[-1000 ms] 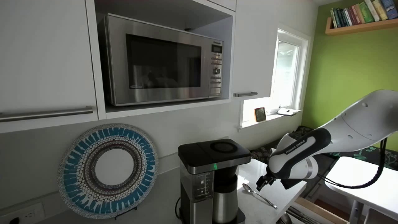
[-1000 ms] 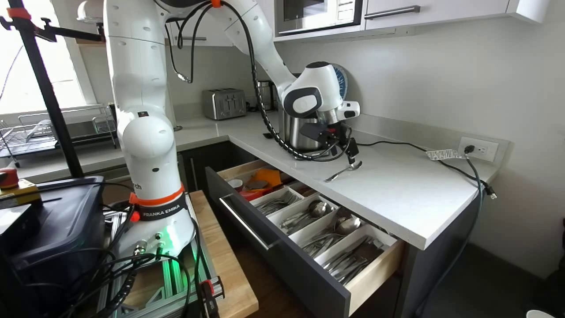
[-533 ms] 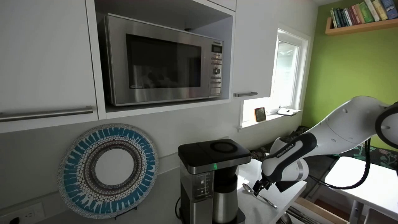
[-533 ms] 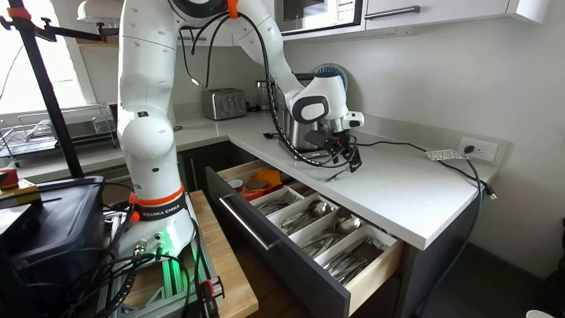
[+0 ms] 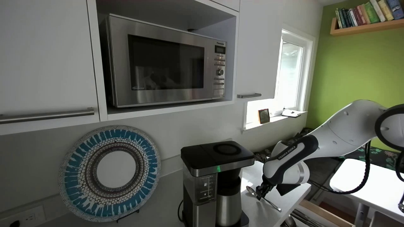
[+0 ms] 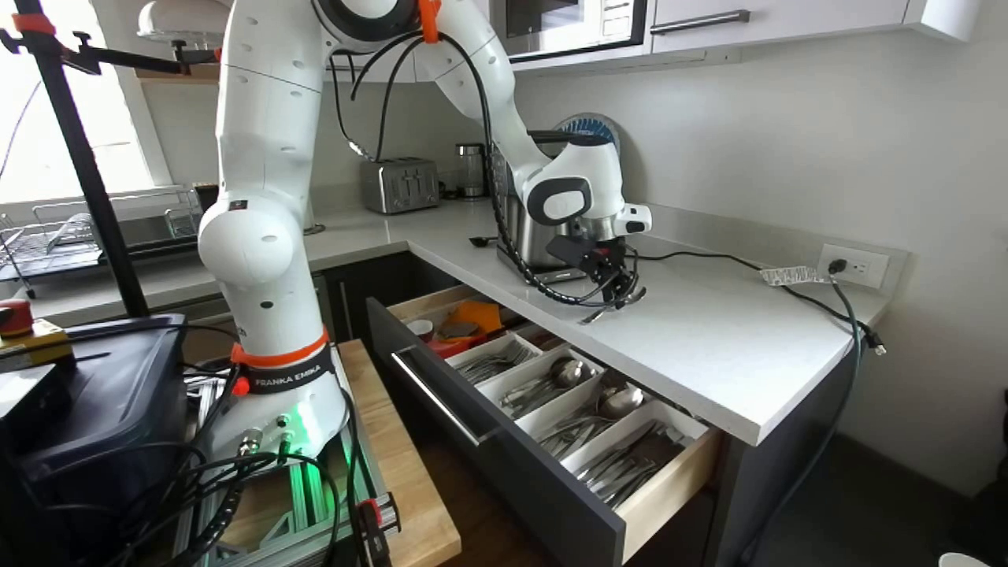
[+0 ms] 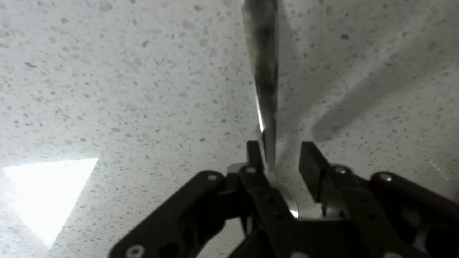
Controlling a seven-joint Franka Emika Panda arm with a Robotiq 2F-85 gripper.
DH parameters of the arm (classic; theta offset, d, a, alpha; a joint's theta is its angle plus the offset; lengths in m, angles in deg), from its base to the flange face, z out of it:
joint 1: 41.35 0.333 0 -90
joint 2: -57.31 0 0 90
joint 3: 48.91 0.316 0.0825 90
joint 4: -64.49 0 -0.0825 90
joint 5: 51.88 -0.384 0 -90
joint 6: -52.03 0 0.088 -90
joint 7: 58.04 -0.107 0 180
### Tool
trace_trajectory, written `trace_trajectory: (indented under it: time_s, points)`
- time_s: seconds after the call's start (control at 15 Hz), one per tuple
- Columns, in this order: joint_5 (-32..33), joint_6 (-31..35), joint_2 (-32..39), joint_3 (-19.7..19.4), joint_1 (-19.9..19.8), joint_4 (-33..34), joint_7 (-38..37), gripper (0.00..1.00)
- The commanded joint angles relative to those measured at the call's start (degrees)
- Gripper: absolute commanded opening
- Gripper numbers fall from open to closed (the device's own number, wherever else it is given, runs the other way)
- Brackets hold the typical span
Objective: Open the kitchen drawer, then put a spoon inside it
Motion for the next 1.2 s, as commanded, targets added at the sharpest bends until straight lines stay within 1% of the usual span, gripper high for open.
trace_trajectory:
  time_s: [0.0, 0.07, 0.13, 0.2, 0.27, 0.47, 0.6, 0.87, 1.13]
  points:
    - [1.5, -2.0, 1.2, 2.0, -2.7, 1.4, 0.0, 0.04]
    - [1.8, -2.9, 1.0, 1.9, -2.9, 1.3, -0.7, 0.01]
    - [2.1, -3.4, 0.6, 1.9, -3.0, 1.0, -0.6, 0.0]
    - [1.8, -4.0, 0.1, 2.2, -3.4, 0.8, -0.1, 0.0]
    - [1.9, -4.7, -0.6, 2.1, -3.5, 0.4, -0.3, 0.02]
    - [1.2, -7.0, -2.2, 2.2, -4.0, -0.4, 0.1, 0.02]
    - [0.2, -9.1, -4.8, 2.3, -4.4, -1.8, 1.0, 0.02]
    - [-2.5, -10.9, -11.9, 1.7, -4.6, -7.1, 3.3, 0.02]
    - [-6.2, -8.7, -18.9, 0.1, -2.9, -14.3, 8.0, 0.02]
